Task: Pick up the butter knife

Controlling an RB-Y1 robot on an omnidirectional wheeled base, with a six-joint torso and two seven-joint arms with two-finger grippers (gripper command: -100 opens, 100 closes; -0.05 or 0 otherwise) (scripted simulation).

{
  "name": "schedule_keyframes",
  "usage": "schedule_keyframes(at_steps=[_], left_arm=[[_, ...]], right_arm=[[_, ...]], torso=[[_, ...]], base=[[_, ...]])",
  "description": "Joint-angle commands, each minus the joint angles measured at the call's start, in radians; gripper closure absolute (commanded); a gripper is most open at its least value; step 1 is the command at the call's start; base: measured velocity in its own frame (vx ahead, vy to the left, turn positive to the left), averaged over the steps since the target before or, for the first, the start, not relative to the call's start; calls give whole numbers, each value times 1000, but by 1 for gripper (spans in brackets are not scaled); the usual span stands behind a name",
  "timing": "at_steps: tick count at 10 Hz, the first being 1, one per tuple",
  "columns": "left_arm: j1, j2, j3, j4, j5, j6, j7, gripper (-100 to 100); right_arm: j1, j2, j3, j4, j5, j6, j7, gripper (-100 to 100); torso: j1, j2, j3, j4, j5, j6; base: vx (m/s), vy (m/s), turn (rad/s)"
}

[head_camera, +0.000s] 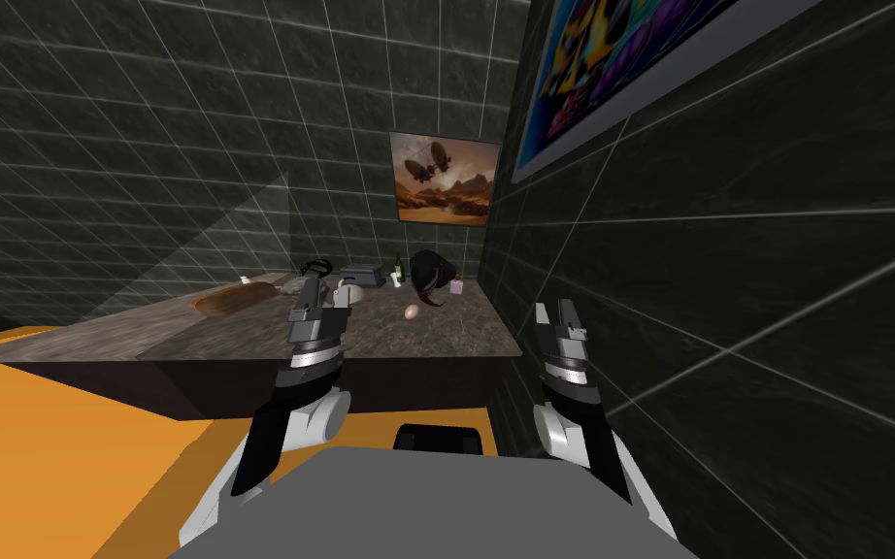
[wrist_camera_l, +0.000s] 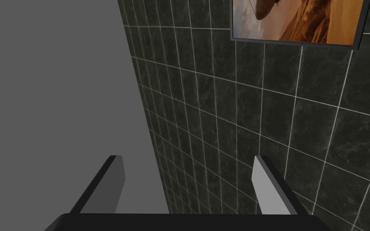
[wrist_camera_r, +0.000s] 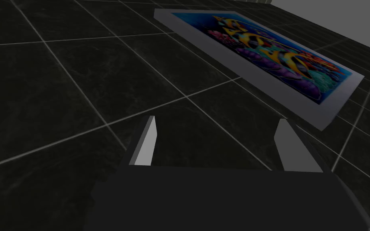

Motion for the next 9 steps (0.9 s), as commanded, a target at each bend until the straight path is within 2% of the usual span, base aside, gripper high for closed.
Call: schedule_keyframes(at_steps=[1, 5, 9], left_arm=[[0, 0, 0, 0, 0, 0, 0, 0], [0, 0, 0, 0, 0, 0, 0, 0], [0, 0, 0, 0, 0, 0, 0, 0]], right_arm=[[-17, -41, -1, 8, -3, 21, -1, -100], [-71, -154, 3, 41, -16, 90, -6, -100], [-141, -285, 26, 98, -38, 194, -16, -100]], torso=[[0, 0, 0, 0, 0, 0], [1, 0, 0, 0, 0, 0], [2, 0, 0, 0, 0, 0]], base=[[-2, 5, 23], [-3, 18, 49], [-3, 36, 86]])
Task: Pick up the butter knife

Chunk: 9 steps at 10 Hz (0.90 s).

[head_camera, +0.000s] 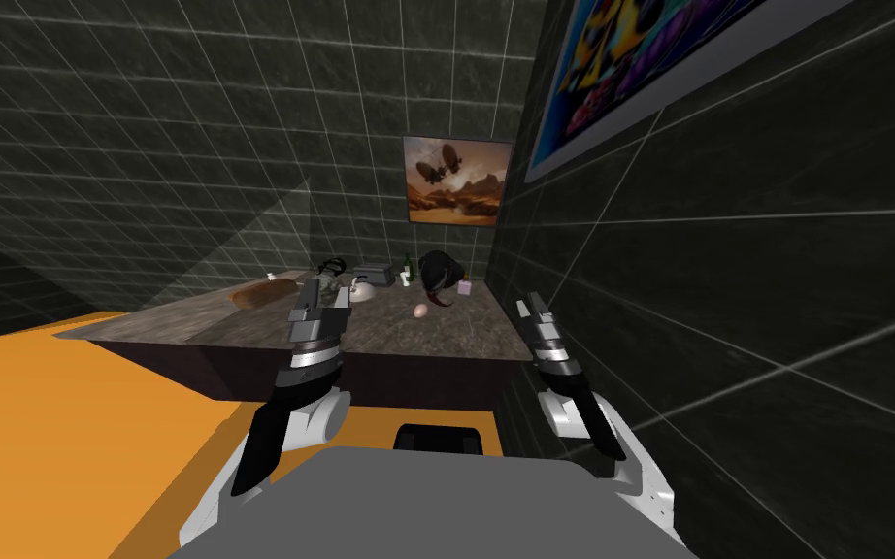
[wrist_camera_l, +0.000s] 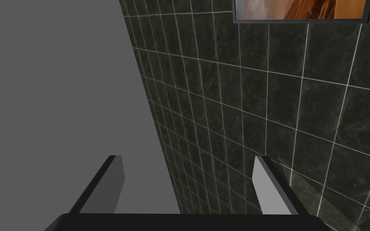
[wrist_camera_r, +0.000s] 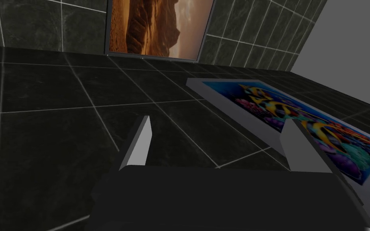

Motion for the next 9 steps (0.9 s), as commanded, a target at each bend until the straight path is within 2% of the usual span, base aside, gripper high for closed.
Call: schedule_keyframes(at_steps=[1, 5, 6, 8, 9], left_arm=[[0, 0, 0, 0, 0, 0, 0, 0], [0, 0, 0, 0, 0, 0, 0, 0], [0, 0, 0, 0, 0, 0, 0, 0], [0, 0, 0, 0, 0, 0, 0, 0], [0, 0, 0, 0, 0, 0, 0, 0]], right_arm=[[-15, -34, 5, 13, -4, 22, -1, -100], [-84, -171, 60, 93, -35, 141, -17, -100], [-84, -186, 60, 93, -35, 145, -17, -100], [-114, -250, 99, 143, -53, 208, -26, -100], [-114, -263, 99, 143, -53, 208, -26, -100]], torso=[[0, 0, 0, 0, 0, 0], [1, 0, 0, 0, 0, 0], [3, 0, 0, 0, 1, 0], [1, 0, 0, 0, 0, 0], [2, 0, 0, 0, 0, 0]], base=[[0, 28, 34], [-5, 54, 138], [-2, 61, 47], [4, 62, 160], [6, 47, 77]])
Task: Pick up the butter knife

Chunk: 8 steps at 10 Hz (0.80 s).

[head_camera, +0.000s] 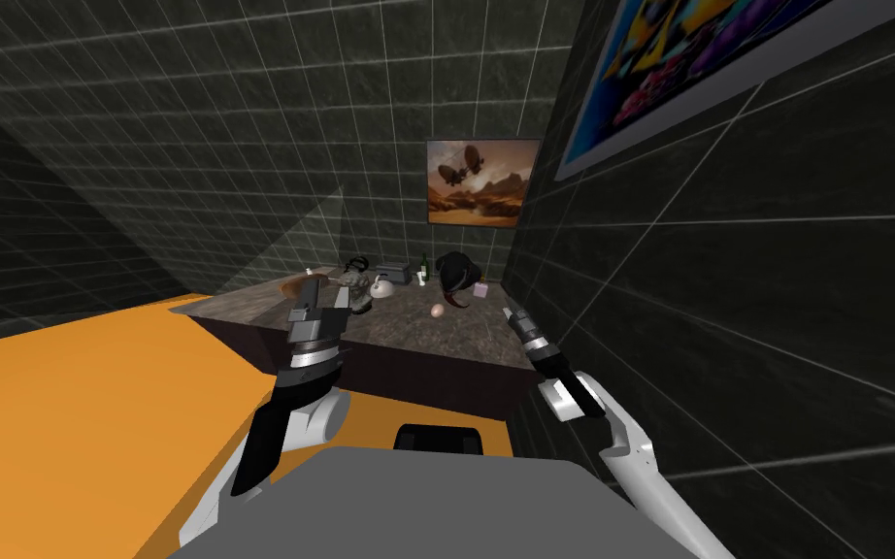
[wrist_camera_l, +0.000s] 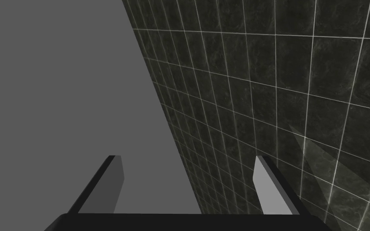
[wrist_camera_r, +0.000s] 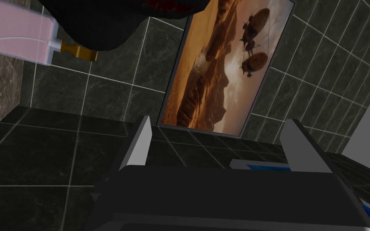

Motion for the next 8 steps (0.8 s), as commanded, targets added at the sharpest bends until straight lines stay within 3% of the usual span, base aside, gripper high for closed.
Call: schedule_keyframes(at_steps=[1, 2, 4, 5, 7, 8], left_arm=[[0, 0, 0, 0, 0, 0, 0, 0], [0, 0, 0, 0, 0, 0, 0, 0], [0, 0, 0, 0, 0, 0, 0, 0], [0, 0, 0, 0, 0, 0, 0, 0], [0, 0, 0, 0, 0, 0, 0, 0], [0, 0, 0, 0, 0, 0, 0, 0]], right_arm=[[-11, -50, 25, 33, -11, 31, -5, -100], [-11, -52, 25, 33, -11, 31, -5, -100], [-36, -120, 72, 96, -29, 88, -16, -100], [-36, -138, 72, 96, -29, 91, -16, -100], [-57, -209, 123, 164, -46, 146, -26, -100], [-57, -231, 123, 164, -46, 146, -26, -100]], torso=[[0, 0, 0, 0, 0, 0], [0, 0, 0, 0, 0, 0], [0, 0, 0, 0, 0, 0], [1, 0, 0, 0, 0, -1], [0, 0, 0, 0, 0, 0], [1, 0, 0, 0, 0, 0]], base=[[0, 50, 133], [-3, 39, 59], [5, 64, 173], [7, 50, 104], [7, 55, 202], [8, 48, 92]])
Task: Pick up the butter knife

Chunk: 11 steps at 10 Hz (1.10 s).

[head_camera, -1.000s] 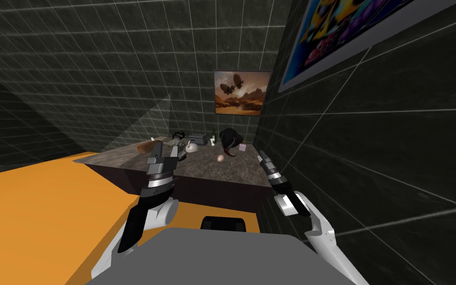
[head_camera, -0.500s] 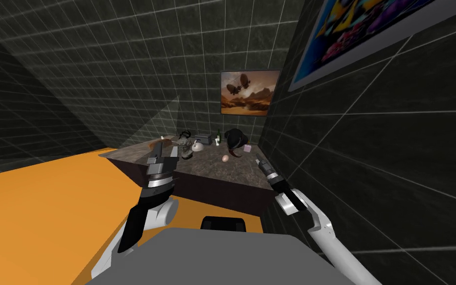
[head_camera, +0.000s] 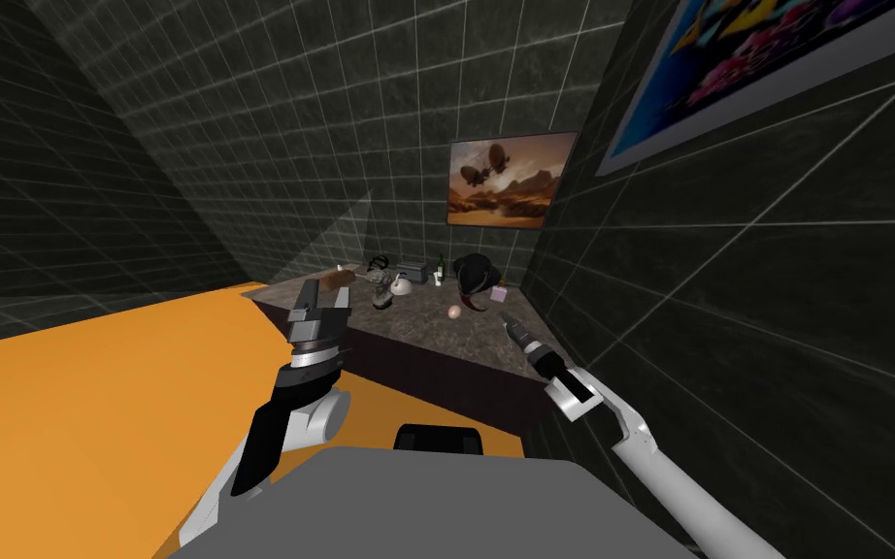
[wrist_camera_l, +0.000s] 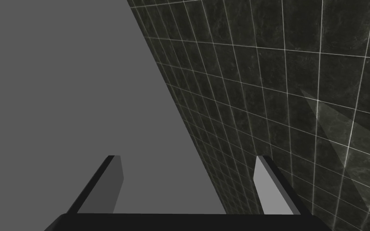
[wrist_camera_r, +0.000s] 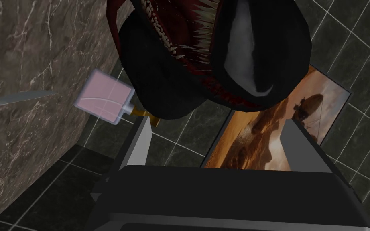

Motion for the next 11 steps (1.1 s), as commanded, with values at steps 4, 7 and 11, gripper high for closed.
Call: schedule_keyframes(at_steps=[4, 7, 11], left_arm=[[0, 0, 0, 0, 0, 0, 0, 0], [0, 0, 0, 0, 0, 0, 0, 0], [0, 0, 0, 0, 0, 0, 0, 0]], right_arm=[[-14, -117, 53, 68, -20, 57, -12, -100], [-31, -218, 102, 144, -34, 99, -21, -100], [-45, -317, 148, 221, -47, 134, -29, -100]], torso=[[0, 0, 0, 0, 0, 0], [1, 0, 0, 0, 0, -1], [-1, 0, 0, 0, 0, 0]], base=[[8, 45, 125], [9, 52, 191], [13, 36, 127]])
